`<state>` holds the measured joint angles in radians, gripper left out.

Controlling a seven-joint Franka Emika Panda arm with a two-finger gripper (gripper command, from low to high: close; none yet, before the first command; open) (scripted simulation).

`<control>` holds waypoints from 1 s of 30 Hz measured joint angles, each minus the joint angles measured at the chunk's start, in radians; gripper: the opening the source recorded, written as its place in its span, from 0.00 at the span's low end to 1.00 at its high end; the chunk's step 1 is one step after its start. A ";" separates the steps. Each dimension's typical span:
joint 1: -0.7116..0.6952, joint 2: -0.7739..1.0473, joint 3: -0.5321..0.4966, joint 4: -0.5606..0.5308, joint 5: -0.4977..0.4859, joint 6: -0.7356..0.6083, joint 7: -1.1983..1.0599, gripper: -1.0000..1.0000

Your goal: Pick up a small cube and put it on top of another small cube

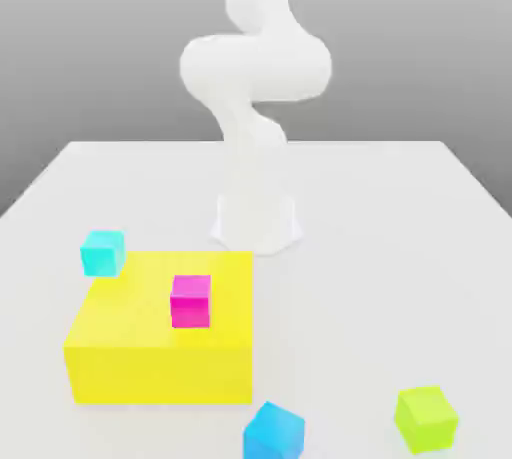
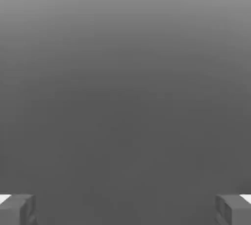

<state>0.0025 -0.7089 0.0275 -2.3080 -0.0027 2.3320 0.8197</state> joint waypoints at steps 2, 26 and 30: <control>0.003 0.077 0.024 -0.007 -0.004 0.027 0.018 0.50; 0.136 0.950 0.210 -0.082 -0.152 0.331 0.294 0.50; 0.179 1.095 0.177 -0.068 -0.199 0.419 0.340 0.50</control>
<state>0.1819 0.3864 0.2050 -2.3759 -0.2014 2.7511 1.1592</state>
